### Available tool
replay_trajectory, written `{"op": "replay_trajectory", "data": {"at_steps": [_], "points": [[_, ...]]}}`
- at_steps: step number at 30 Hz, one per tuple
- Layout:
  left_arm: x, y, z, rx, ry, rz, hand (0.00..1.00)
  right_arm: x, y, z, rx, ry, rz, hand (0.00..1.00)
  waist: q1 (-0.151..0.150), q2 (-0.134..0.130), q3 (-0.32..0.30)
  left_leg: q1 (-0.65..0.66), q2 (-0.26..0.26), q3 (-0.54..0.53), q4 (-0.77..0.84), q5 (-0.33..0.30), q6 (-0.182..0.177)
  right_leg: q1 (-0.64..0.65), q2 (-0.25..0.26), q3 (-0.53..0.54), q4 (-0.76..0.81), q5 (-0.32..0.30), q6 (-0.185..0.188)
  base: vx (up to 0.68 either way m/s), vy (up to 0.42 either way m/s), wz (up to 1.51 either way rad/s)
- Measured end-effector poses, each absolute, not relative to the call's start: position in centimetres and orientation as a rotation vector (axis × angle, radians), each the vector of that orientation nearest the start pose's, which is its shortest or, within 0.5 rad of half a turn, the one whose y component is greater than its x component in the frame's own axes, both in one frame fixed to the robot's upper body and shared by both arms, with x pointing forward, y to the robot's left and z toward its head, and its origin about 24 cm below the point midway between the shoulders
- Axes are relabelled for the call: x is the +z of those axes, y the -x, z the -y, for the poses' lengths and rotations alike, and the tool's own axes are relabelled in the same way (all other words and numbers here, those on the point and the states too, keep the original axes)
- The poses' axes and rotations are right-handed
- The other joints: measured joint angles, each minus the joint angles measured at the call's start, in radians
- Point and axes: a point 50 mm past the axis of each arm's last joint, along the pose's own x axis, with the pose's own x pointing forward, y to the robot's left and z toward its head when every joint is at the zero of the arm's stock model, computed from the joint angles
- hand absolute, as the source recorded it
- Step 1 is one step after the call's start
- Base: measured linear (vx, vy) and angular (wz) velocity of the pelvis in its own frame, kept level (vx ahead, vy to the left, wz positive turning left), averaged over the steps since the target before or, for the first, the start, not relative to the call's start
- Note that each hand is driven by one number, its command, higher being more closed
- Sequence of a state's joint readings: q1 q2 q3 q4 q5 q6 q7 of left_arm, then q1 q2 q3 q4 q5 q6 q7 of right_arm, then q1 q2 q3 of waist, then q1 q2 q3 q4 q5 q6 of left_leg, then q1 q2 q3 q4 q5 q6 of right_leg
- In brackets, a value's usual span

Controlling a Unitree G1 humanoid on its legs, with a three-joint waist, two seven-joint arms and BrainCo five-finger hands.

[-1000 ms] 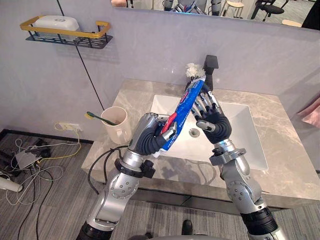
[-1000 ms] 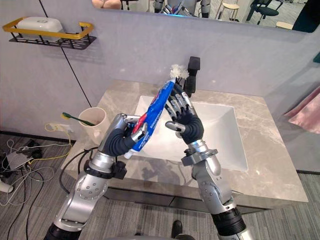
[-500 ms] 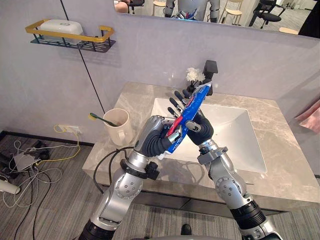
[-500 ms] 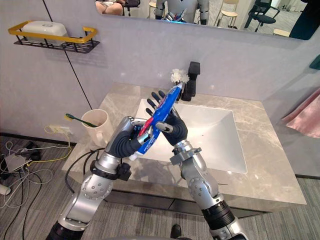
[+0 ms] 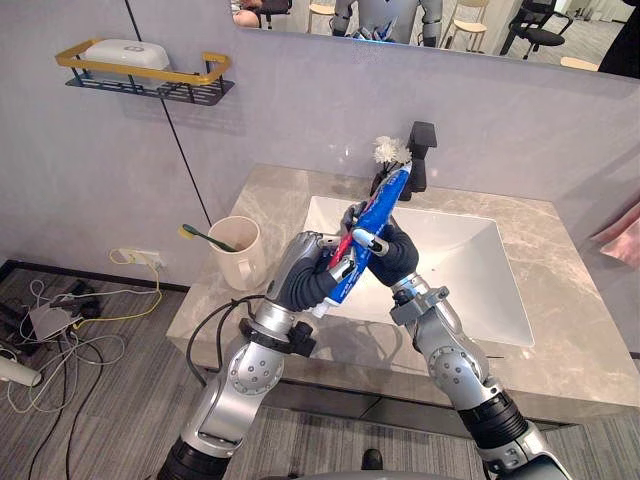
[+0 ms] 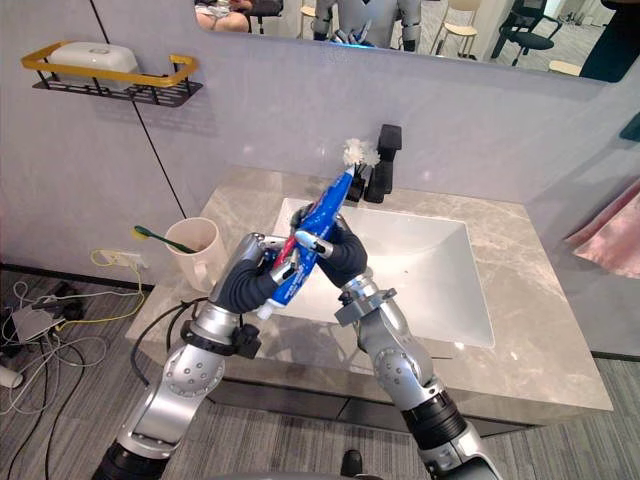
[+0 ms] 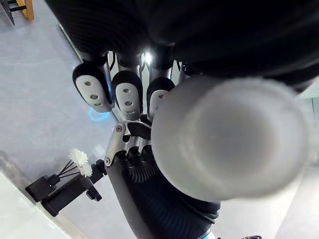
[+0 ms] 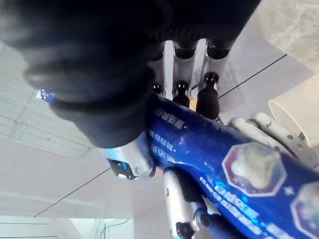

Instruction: Organize washtable

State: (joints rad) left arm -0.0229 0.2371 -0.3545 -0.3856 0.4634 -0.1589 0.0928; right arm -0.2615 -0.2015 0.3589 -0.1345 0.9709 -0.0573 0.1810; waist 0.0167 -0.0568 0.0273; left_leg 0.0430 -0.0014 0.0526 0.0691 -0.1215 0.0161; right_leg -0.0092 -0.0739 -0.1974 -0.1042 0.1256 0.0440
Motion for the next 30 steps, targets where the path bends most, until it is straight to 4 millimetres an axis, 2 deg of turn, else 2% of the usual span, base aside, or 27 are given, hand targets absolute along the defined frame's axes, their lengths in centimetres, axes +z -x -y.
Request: {"op": "replay_trajectory", "data": {"at_steps": [3,4,13,18,21,25,28,30], "points": [[13.3,-22.1,-8.9,-0.270,-0.568,0.623,1.00,13.3,-26.9,7.5,0.699,-0.730,0.240,1.00,0.000,0.000,0.000,0.000,0.000,0.000,0.000,0.000,0.000,0.000,0.000,0.000,0.000,0.000,0.000,0.00,0.000,0.00],[13.3,-22.2,-9.0,-0.268,-0.569,0.621,0.00,13.3,-26.9,7.5,0.701,-0.727,0.241,1.00,0.000,0.000,0.000,0.000,0.000,0.000,0.000,0.000,0.000,0.000,0.000,0.000,0.000,0.000,0.000,0.00,0.000,0.00],[13.7,-22.3,-9.7,-0.214,-0.566,0.631,0.00,13.9,-27.5,8.9,0.626,-0.714,0.292,1.00,0.002,-0.001,0.000,-0.016,-0.006,-0.052,-0.035,0.035,-0.003,-0.009,-0.009,-0.053,0.002,0.000,0.000,0.00,-0.004,0.17],[16.6,-21.8,-12.1,-0.012,-0.534,0.749,0.00,14.4,-28.0,10.9,0.539,-0.714,0.342,1.00,0.003,0.000,0.000,-0.025,-0.011,-0.104,-0.036,0.049,-0.004,0.006,-0.015,-0.108,0.001,-0.001,0.000,-0.02,-0.002,0.30],[17.8,-21.1,-13.2,0.068,-0.532,0.798,0.00,14.6,-28.0,11.4,0.513,-0.693,0.362,1.00,0.010,0.000,0.000,-0.032,-0.018,-0.127,-0.043,0.062,-0.003,0.008,-0.023,-0.134,0.000,-0.004,0.000,-0.03,0.003,0.27],[18.4,-20.3,-14.9,0.161,-0.541,0.810,0.00,14.8,-28.1,12.1,0.483,-0.675,0.386,1.00,0.027,0.000,0.000,-0.031,-0.018,-0.143,-0.068,0.076,-0.010,0.008,-0.030,-0.157,0.000,-0.007,-0.002,-0.02,0.010,0.20],[18.6,-19.5,-16.8,0.275,-0.552,0.804,0.00,15.0,-28.2,12.8,0.453,-0.644,0.405,1.00,0.034,0.000,0.000,-0.034,-0.017,-0.161,-0.070,0.080,-0.014,0.013,-0.030,-0.177,0.000,-0.011,-0.003,0.00,-0.005,0.18],[18.4,-19.1,-18.3,0.354,-0.572,0.779,0.00,15.3,-28.2,13.5,0.425,-0.640,0.426,1.00,0.050,0.000,0.000,-0.039,-0.017,-0.170,-0.072,0.080,-0.014,0.019,-0.030,-0.186,-0.001,-0.017,-0.004,-0.01,-0.001,0.14]]}}
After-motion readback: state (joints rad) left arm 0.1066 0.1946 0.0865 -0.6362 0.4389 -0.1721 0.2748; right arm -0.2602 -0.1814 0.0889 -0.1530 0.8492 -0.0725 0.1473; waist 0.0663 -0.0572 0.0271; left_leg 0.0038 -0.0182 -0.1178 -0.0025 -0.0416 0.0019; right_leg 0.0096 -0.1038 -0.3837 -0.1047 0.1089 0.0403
